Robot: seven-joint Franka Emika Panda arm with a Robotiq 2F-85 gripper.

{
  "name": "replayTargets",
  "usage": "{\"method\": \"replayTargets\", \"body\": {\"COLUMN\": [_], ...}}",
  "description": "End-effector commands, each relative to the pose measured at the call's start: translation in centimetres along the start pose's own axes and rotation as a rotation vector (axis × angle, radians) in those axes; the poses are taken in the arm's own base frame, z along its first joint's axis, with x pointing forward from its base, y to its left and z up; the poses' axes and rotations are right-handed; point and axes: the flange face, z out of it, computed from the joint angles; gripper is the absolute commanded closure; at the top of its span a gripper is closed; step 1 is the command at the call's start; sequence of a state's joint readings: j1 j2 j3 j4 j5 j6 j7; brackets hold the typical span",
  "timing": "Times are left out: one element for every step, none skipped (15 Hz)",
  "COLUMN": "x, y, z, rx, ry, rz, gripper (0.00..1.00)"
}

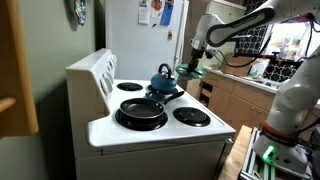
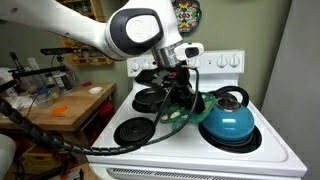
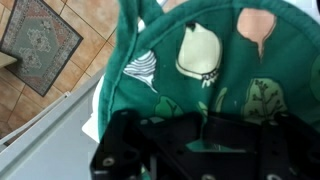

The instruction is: Use the green pot holder to move the blue kettle to the left

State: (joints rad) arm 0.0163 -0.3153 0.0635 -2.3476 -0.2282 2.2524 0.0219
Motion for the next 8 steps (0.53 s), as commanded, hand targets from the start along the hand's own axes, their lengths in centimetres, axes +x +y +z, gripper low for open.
{"method": "replayTargets", "body": {"x": [0.5, 1.0, 1.7, 2.4, 3.3, 4.1, 5.0, 6.0], "y": [0.6, 1.1, 1.9, 2.7, 3.7, 4.6, 5.7, 6.6], "z": [-0.7, -1.3, -2.2, -3.0, -3.8, -4.5, -5.0, -5.1], "rx": [0.004, 0.011, 0.018, 0.024, 0.029, 0.033, 0.04, 0.062], "ry": [0.023, 0.044, 0.072, 0.1, 0.124, 0.149, 0.169, 0.184], "rz": [0.039, 0.071, 0.118, 0.162, 0.21, 0.256, 0.307, 0.356], "gripper": [1.0, 1.0, 1.0, 1.0, 1.0, 1.0, 1.0, 1.0]}}
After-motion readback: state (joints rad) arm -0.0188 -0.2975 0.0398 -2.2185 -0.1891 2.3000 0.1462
